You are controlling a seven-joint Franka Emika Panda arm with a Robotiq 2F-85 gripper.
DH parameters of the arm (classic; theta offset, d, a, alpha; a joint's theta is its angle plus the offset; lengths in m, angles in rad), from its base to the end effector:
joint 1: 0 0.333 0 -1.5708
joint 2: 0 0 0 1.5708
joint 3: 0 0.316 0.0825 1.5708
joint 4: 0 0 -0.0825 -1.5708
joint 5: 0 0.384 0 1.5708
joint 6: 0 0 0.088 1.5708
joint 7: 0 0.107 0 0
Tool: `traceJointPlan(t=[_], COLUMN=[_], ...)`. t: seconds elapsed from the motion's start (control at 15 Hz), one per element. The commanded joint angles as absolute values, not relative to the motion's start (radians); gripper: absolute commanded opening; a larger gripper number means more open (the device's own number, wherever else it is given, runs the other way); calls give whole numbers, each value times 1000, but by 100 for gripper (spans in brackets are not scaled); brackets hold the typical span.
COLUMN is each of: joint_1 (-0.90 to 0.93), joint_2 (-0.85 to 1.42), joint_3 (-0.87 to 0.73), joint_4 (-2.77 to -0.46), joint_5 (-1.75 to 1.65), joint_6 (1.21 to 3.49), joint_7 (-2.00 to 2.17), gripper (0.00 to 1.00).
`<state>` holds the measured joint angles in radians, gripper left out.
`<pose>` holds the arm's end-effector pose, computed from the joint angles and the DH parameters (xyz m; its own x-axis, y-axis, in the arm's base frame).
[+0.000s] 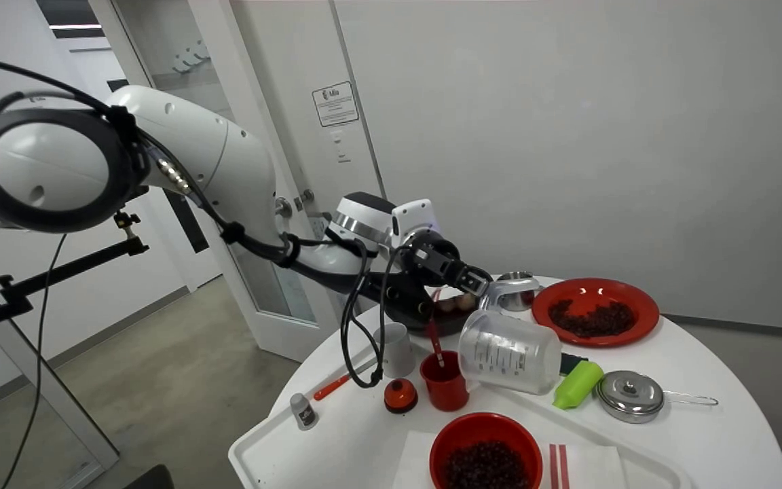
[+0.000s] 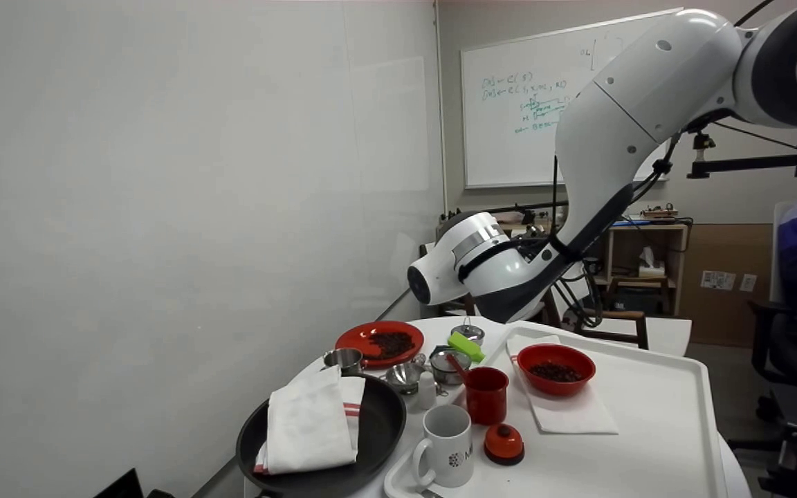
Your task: Pour the contents of the cup into the bowl
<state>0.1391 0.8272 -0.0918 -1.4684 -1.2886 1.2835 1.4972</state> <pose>0.6557 -0.0789 0.2408 0.6999 -0.1989 0.6860 -0.6398 0.2522 0.7259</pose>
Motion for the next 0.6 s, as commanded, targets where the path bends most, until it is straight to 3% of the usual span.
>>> traceJointPlan(t=[0.0, 0.07, 0.2, 0.27, 0.53], joint_1=[124, 123, 120, 120, 139], joint_2=[831, 832, 832, 832, 852], joint_3=[-70, -68, -64, -63, -84], joint_4=[-1459, -1457, -1458, -1458, -1458], joint_5=[-1299, -1299, -1297, -1297, -1341], joint_6=[1265, 1264, 1265, 1265, 1233], joint_7=[1494, 1494, 1494, 1494, 1592], gripper=[9, 26, 26, 10, 9])
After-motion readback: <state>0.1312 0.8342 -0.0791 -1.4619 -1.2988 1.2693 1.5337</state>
